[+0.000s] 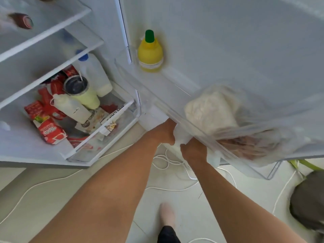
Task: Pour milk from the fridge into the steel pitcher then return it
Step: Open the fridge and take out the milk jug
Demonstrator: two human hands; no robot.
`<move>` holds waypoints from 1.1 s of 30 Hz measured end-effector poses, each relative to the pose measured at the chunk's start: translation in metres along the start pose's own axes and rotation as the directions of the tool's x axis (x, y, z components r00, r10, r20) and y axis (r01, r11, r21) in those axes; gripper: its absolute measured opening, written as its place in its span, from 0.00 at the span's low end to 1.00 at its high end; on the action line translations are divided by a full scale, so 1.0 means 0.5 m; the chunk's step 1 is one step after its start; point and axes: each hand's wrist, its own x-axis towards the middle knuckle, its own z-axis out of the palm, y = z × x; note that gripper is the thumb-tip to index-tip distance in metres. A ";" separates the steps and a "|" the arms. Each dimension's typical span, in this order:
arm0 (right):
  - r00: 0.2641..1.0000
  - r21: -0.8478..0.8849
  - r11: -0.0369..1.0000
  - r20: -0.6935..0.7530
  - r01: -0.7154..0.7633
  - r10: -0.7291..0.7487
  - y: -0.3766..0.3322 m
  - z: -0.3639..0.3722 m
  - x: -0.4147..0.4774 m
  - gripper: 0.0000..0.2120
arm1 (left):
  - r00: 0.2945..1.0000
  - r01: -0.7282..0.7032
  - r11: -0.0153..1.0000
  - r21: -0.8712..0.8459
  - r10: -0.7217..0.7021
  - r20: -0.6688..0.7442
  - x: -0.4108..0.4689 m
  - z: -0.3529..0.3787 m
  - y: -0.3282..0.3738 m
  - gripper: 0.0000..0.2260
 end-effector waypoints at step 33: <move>0.864 0.387 0.802 0.025 0.455 -0.503 -0.130 -0.103 -0.284 0.08 | 0.971 -0.082 0.793 -0.604 -0.072 -0.226 -0.547 -0.048 -0.092 0.51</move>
